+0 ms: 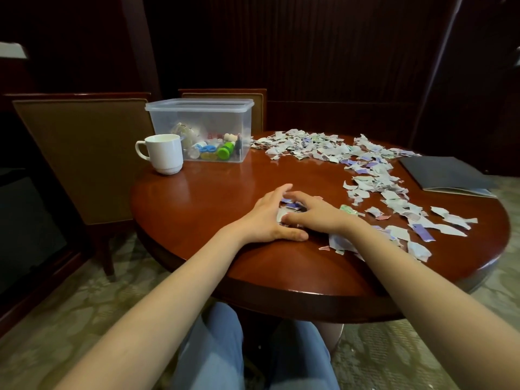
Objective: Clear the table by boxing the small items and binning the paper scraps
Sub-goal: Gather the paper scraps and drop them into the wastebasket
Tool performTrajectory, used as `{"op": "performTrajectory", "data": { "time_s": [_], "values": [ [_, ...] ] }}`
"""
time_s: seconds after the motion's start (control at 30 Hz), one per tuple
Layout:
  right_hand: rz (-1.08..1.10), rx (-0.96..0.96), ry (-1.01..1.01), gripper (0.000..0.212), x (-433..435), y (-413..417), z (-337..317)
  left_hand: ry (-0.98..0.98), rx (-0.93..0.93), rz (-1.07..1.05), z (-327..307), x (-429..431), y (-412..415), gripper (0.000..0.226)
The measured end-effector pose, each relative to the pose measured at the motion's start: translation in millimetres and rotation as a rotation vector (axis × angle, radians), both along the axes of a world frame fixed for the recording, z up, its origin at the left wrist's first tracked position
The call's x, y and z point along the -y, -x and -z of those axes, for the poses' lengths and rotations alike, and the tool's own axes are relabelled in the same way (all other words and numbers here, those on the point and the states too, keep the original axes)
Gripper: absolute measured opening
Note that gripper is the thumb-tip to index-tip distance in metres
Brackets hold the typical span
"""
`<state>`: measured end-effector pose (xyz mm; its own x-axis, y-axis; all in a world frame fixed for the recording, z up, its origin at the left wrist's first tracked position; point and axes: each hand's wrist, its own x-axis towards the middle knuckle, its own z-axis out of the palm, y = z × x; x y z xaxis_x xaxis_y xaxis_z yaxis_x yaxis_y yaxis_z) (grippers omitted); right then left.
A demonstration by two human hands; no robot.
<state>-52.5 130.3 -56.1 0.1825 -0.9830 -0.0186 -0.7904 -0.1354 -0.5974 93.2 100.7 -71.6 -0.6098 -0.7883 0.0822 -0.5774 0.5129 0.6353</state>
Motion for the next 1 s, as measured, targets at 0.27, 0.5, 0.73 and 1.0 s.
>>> {"op": "performTrajectory", "data": {
  "time_s": [0.27, 0.5, 0.73, 1.0],
  "values": [
    [-0.078, -0.213, 0.048, 0.084, -28.3, 16.8, -21.3, 0.029, 0.033, -0.025, 0.5, 5.2, 0.9, 0.108],
    [0.046, -0.526, -0.154, 0.1, -41.6, 48.0, -9.3, 0.161, 0.272, -0.056, 0.9, 5.4, 9.1, 0.076],
    [0.086, -0.459, -0.152, 0.089, -20.1, 26.8, 3.1, 0.117, 0.155, -0.027, 0.9, -0.2, 4.9, 0.063],
    [0.113, -0.385, -0.071, 0.103, 5.5, 19.7, 2.4, -0.224, -0.201, -0.048, -5.3, 0.0, -0.9, 0.064]
  ]
}}
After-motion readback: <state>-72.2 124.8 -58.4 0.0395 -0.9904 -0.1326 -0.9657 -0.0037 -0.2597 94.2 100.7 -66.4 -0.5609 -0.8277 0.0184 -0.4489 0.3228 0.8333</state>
